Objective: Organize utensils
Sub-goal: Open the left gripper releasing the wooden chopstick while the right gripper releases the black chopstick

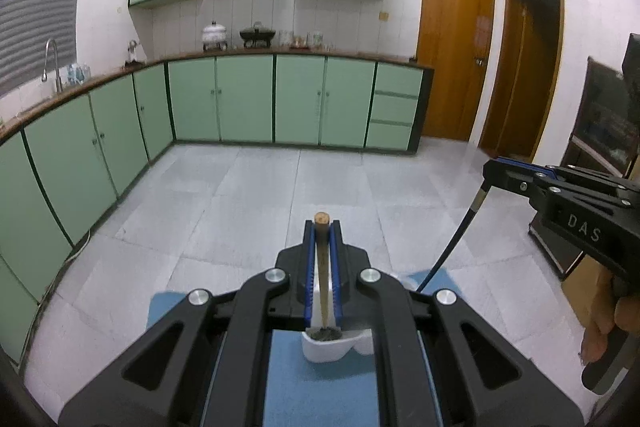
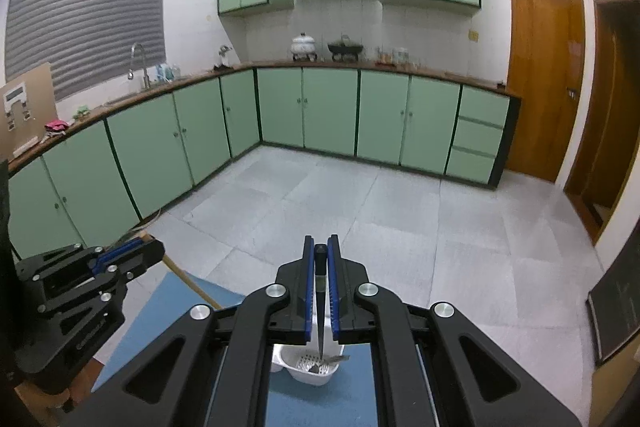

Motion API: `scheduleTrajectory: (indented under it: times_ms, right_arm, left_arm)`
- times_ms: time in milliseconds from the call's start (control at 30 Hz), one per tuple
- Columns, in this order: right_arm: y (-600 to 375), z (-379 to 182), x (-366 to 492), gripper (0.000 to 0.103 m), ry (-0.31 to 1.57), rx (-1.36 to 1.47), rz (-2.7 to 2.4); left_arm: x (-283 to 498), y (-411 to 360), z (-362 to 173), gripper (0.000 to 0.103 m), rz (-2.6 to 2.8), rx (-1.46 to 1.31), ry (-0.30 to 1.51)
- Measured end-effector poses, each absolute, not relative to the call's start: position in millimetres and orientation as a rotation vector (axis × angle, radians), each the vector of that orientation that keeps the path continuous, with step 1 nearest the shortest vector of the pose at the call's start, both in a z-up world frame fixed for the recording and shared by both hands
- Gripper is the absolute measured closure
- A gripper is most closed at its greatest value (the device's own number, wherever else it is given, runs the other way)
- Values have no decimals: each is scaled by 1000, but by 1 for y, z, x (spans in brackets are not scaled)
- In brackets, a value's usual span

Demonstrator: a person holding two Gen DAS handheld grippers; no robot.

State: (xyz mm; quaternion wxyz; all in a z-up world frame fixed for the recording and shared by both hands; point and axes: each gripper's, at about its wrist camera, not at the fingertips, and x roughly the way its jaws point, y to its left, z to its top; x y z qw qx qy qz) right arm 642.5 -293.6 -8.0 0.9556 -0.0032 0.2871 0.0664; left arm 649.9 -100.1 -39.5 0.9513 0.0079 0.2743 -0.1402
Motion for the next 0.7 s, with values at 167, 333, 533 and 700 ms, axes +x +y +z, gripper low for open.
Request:
scheduleTrajectory:
  times_ms: [167,333,533,700]
  right_arm:
    - [-300,-41,647,95,631,3,137]
    - [-302,-31,635,94,615,-5,121]
    - [-299,5,587,94,541,-20,124]
    - [-294,27,524,91,483,-5,165]
  left_arm:
    - [655,-96,-69,96,-280,38,611]
    - [646,-92,-58,95,-272,63,597]
    - [610,-81,-8,90,-299,49,528]
    - [551,-69,12,83,-327,42,489]
